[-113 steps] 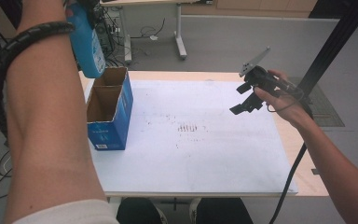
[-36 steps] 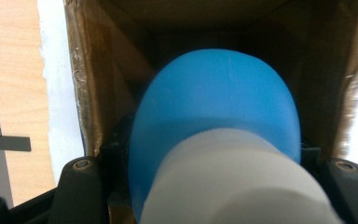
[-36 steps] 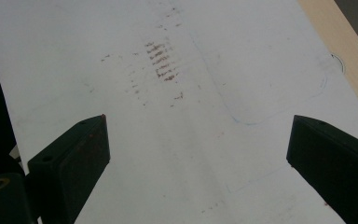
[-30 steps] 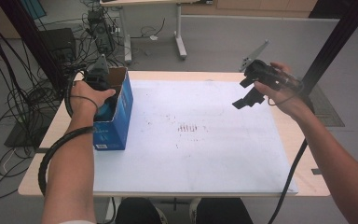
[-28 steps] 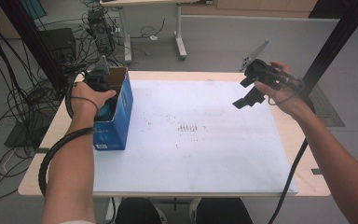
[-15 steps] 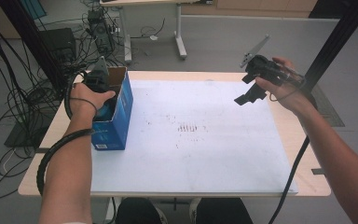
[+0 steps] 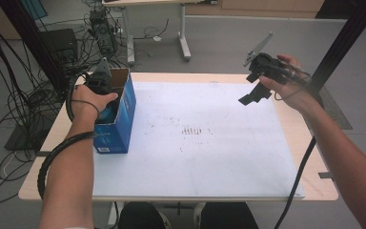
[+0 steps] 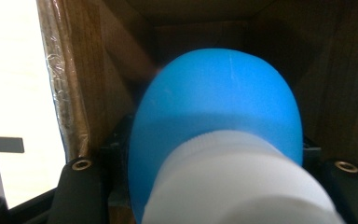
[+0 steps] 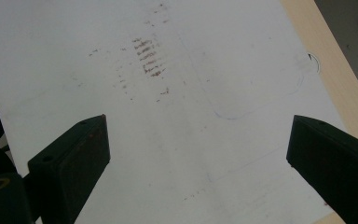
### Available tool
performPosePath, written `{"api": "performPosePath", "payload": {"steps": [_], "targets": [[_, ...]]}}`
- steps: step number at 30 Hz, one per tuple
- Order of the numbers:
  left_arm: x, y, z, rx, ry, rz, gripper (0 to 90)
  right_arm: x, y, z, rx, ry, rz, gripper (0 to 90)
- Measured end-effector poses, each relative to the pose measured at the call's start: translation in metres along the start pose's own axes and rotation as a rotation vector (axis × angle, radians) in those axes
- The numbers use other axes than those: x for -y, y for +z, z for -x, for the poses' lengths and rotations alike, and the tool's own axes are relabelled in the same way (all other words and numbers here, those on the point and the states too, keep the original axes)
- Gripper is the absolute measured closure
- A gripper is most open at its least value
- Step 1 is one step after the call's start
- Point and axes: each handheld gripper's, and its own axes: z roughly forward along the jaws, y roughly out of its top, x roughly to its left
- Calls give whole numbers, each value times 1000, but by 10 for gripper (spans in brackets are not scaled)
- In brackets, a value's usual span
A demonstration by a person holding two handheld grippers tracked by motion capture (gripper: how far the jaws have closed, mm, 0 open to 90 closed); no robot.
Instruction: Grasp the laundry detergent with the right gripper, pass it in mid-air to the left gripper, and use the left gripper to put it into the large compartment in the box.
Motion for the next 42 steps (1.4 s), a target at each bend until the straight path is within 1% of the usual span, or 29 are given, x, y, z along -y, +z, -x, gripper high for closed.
{"api": "performPosePath", "payload": {"steps": [34,42], "targets": [[1,0,0,0,-1,4,369,-1,-4,-1,13,-13,-10,57],[0,1,1,-3,1,2,369,0,-5,-1,15,-8,-8,57]]}}
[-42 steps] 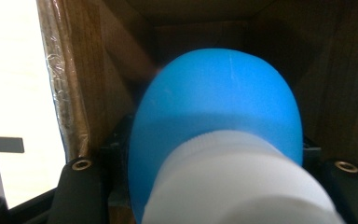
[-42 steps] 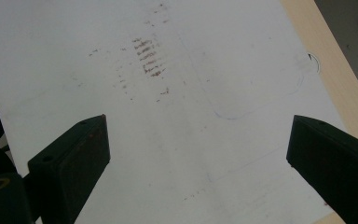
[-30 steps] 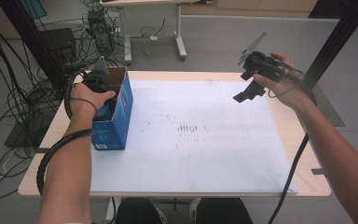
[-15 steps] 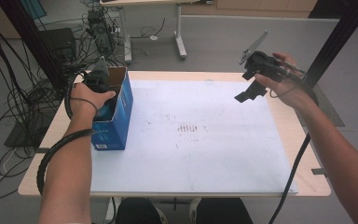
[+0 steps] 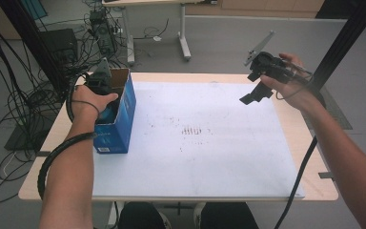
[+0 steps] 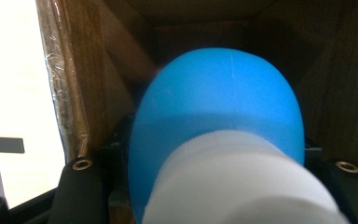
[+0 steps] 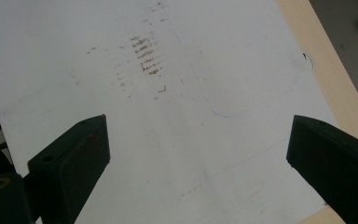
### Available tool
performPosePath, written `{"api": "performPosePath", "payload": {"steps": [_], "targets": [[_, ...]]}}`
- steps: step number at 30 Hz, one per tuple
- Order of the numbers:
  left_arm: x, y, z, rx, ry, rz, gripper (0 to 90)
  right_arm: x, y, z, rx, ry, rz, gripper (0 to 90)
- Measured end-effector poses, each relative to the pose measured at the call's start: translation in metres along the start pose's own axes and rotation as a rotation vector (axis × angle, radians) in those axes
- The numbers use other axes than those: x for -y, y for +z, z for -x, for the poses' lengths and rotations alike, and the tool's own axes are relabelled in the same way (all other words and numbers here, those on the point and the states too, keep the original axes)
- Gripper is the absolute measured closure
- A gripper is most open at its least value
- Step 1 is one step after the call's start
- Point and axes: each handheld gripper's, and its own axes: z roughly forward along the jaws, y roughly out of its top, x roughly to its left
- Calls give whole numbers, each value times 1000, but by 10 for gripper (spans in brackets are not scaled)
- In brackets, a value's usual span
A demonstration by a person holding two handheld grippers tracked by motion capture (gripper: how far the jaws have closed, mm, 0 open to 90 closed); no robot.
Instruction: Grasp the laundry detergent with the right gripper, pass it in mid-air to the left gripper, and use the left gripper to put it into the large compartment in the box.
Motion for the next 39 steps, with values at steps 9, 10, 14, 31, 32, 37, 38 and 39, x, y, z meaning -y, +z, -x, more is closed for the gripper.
{"api": "performPosePath", "payload": {"steps": [9,10,14,31,32,37,38,39], "targets": [[0,0,0,-3,2,-1,370,-1,-1,0,4,-5,-4,57],[0,0,0,-3,2,0,370,-1,-1,0,5,-5,-3,57],[0,0,0,-2,3,1,370,-2,-1,0,9,-10,-4,57],[1,0,1,-3,3,0,370,-2,-4,-1,20,-8,-9,57],[1,0,0,-4,4,0,370,-2,-4,-1,20,-8,-9,57],[1,0,0,-4,4,0,370,-2,-3,-1,17,-9,-10,57],[1,0,1,-5,5,0,370,-2,-4,-1,18,-9,-10,57],[1,0,1,-4,5,-1,370,-2,-4,-1,17,-9,-9,57]]}}
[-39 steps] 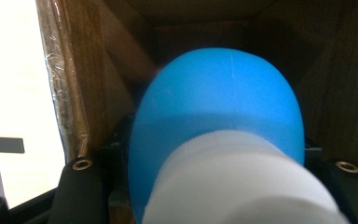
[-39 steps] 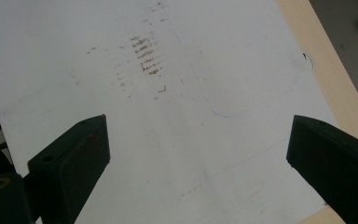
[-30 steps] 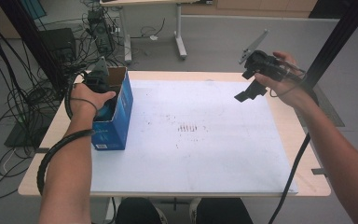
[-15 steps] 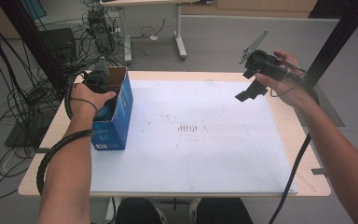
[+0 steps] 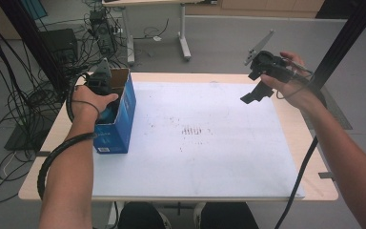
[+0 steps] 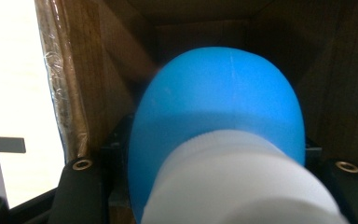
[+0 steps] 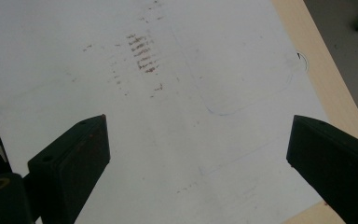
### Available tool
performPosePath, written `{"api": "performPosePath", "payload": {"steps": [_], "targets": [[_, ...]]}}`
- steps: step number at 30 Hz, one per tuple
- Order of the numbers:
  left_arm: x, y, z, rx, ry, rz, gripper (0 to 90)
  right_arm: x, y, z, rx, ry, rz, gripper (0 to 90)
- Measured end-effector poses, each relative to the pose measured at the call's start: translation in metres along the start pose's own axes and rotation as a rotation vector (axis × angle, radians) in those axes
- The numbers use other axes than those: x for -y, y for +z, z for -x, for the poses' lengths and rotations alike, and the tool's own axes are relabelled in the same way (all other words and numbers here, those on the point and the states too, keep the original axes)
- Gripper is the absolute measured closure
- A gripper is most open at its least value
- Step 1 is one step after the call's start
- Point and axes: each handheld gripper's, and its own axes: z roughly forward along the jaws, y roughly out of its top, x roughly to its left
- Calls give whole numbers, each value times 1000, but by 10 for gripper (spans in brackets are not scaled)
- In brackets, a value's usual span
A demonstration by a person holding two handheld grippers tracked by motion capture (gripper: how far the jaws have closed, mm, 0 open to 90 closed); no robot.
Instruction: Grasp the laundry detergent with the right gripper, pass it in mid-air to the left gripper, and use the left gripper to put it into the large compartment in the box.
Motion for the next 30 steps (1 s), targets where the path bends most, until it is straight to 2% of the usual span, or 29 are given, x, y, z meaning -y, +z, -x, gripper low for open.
{"api": "performPosePath", "payload": {"steps": [21,24,30], "targets": [[1,1,0,5,2,-2,359,0,-2,0,0,-7,3,57],[2,-3,-1,22,-9,2,326,0,-2,-1,-5,-6,3,57],[3,-20,0,12,3,18,311,2,-5,0,1,-8,4,57]]}}
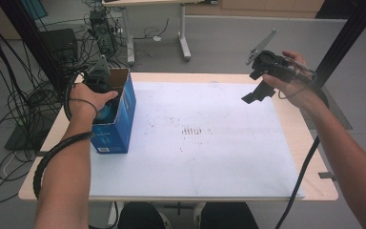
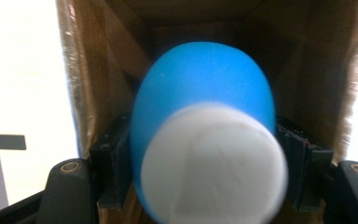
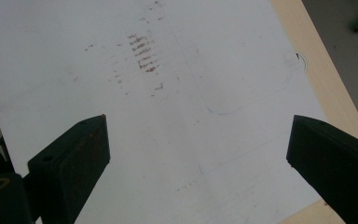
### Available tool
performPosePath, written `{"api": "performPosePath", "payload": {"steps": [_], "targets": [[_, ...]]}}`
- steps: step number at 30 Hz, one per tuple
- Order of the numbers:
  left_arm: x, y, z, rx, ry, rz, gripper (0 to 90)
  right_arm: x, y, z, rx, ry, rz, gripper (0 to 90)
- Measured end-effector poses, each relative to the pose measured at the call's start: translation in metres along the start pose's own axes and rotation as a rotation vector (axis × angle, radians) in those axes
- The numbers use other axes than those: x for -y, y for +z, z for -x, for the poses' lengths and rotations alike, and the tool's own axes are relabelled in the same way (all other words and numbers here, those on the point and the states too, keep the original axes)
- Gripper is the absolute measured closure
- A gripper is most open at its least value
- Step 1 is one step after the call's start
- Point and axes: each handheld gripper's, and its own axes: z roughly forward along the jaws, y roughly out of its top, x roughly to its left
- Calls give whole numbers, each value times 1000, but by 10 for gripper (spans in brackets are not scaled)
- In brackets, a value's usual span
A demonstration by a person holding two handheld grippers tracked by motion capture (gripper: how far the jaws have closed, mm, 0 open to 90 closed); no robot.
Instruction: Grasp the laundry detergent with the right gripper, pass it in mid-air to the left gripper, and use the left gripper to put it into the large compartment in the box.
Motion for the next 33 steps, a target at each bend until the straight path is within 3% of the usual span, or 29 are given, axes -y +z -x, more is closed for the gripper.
{"api": "performPosePath", "payload": {"steps": [2,10,16,23,33], "targets": [[0,-6,1,-19,8,3,294,0,0,0,3,2,-2,57],[3,-32,7,-30,24,28,279,1,0,1,0,11,-5,57],[2,-62,16,-43,48,72,256,-3,3,5,-11,10,-17,57],[-3,-84,41,-44,93,105,213,-8,9,10,-27,16,-33,57],[-17,-91,79,-26,157,120,158,-15,16,13,-38,14,-56,57]]}}
